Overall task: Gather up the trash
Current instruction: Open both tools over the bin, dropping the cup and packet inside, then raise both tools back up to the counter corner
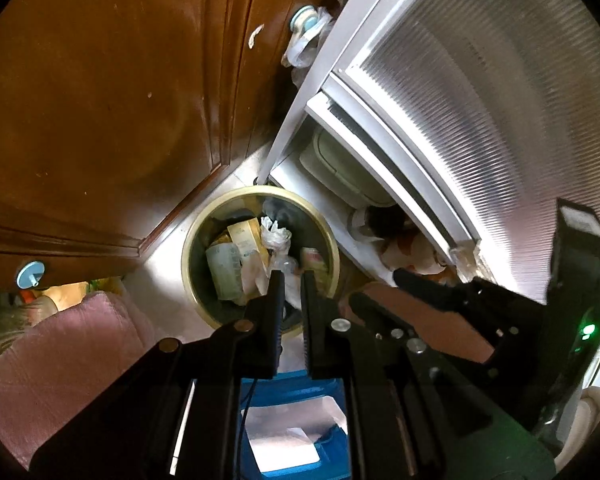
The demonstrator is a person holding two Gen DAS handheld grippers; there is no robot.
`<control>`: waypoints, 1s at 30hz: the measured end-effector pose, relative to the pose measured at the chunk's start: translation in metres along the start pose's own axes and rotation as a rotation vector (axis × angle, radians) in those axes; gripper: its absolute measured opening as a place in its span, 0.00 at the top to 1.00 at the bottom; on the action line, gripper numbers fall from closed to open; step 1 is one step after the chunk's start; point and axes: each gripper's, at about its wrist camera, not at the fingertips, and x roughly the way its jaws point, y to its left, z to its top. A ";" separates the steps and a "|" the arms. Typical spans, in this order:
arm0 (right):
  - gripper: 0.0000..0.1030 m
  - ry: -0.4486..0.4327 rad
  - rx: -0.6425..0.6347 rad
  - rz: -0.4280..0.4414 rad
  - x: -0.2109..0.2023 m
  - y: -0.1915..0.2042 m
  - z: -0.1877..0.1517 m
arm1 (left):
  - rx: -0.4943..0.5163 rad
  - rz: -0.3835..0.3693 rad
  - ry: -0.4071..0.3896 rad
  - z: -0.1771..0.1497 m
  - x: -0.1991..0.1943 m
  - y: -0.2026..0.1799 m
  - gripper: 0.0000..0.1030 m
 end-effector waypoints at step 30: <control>0.58 -0.045 0.059 -0.011 -0.031 -0.013 -0.002 | 0.045 0.109 -0.056 -0.015 -0.033 -0.007 0.44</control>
